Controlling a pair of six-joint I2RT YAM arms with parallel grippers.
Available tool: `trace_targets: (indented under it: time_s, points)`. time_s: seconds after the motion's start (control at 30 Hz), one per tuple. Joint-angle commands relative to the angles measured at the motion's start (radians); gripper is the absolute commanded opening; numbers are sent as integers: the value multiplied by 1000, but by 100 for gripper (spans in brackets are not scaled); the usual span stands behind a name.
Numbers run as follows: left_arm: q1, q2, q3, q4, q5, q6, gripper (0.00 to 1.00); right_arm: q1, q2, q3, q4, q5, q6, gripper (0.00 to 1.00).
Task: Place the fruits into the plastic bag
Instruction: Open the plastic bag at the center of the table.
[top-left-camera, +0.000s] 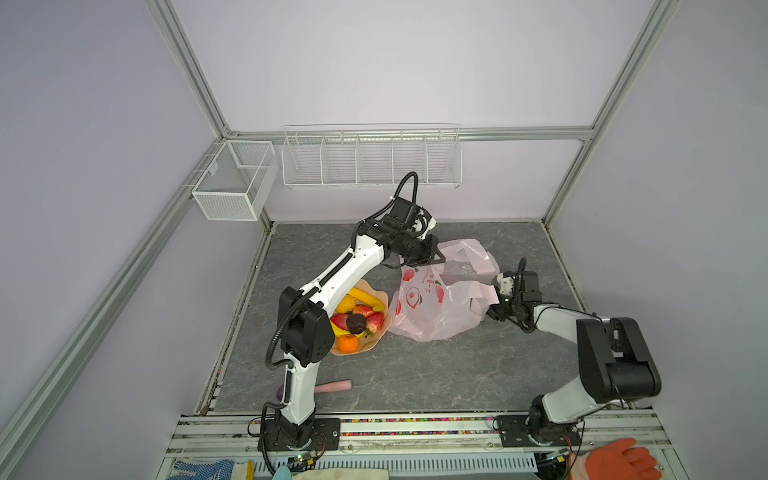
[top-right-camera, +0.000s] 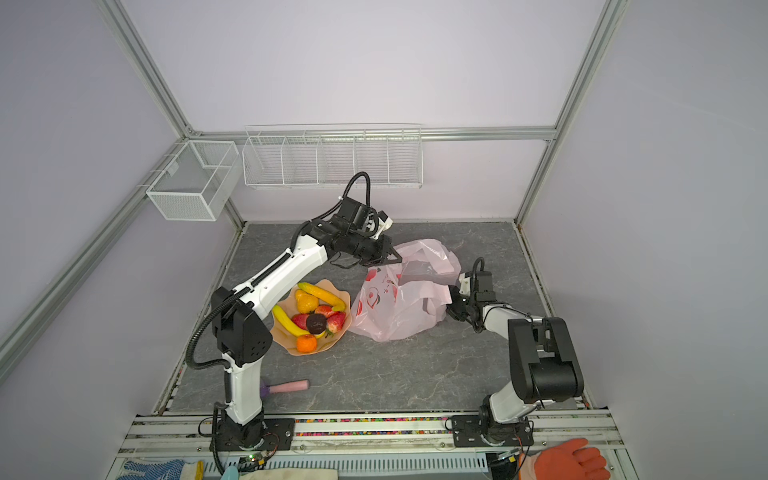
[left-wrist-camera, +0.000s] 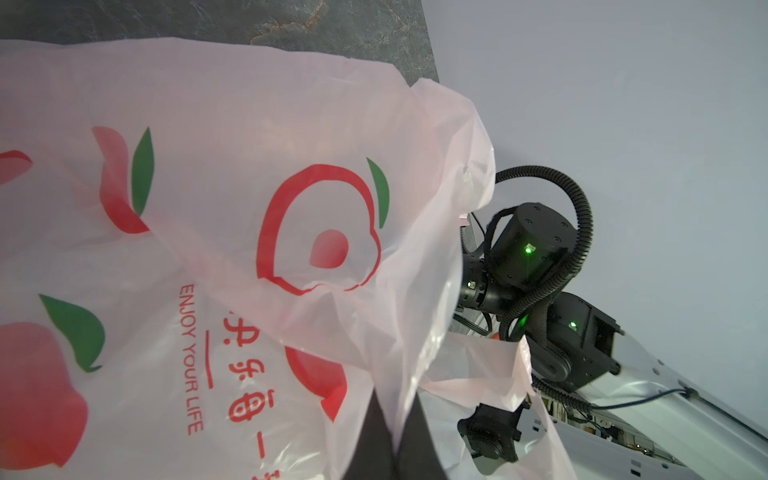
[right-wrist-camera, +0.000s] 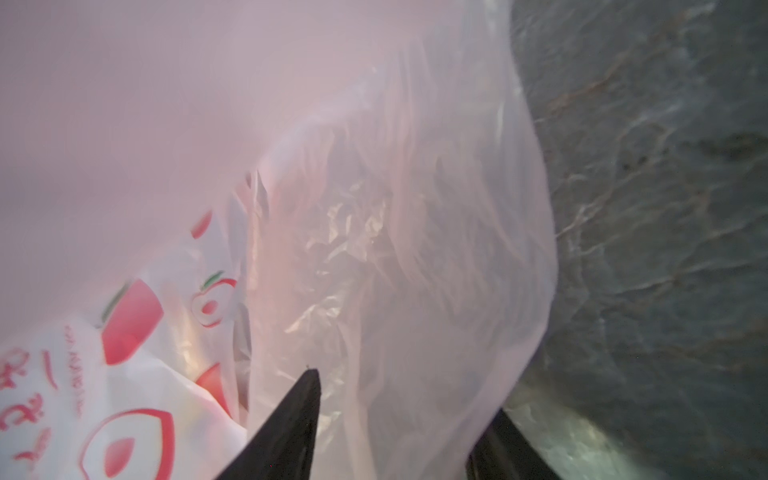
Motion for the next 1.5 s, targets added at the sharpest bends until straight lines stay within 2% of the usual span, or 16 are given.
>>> trace_targets:
  time_s: [0.0,0.1,0.23,0.33,0.53,0.63,0.7,0.73,0.77,0.87,0.97,1.0,1.07,1.17,1.23,1.47]
  points:
    - [23,-62,-27,25,9,19,0,-8,-30,58,-97,40,11,25]
    - [43,-95,-63,64,12,14,0,-13,-122,152,-296,121,-49,7]
    - [45,-108,-73,143,37,-18,0,-39,-262,347,-567,236,-130,6]
    - [38,-117,-102,282,8,-89,0,-47,-333,547,-761,357,-229,6]
    - [12,-119,-292,826,-26,-400,0,-40,-316,906,-1008,485,-410,6]
    - [-25,-75,-390,1050,-8,-499,0,0,-295,961,-1050,521,-456,7]
    - [-39,-39,-508,1250,-12,-617,5,39,-295,946,-1052,560,-467,7]
    - [-39,-25,-550,1279,-16,-624,8,65,-294,936,-1051,580,-473,7]
    - [-39,-23,-579,1262,-30,-605,14,87,-293,924,-1054,598,-483,7]
    - [-36,-38,-663,1190,-63,-567,42,177,-274,872,-1062,663,-510,7]
    - [-22,-97,-714,1110,-91,-513,63,275,-237,809,-1083,713,-520,7]
    - [-14,-131,-732,1060,-111,-498,68,298,-227,794,-1077,731,-523,7]
    - [3,-224,-749,871,-182,-438,86,350,-194,758,-1061,767,-513,7]
    - [13,-346,-705,533,-308,-311,91,387,-161,682,-971,751,-457,7]
    - [17,-409,-683,374,-371,-260,92,393,-146,643,-914,704,-408,7]
    - [33,-554,-740,141,-476,-196,92,427,-94,637,-844,630,-273,7]
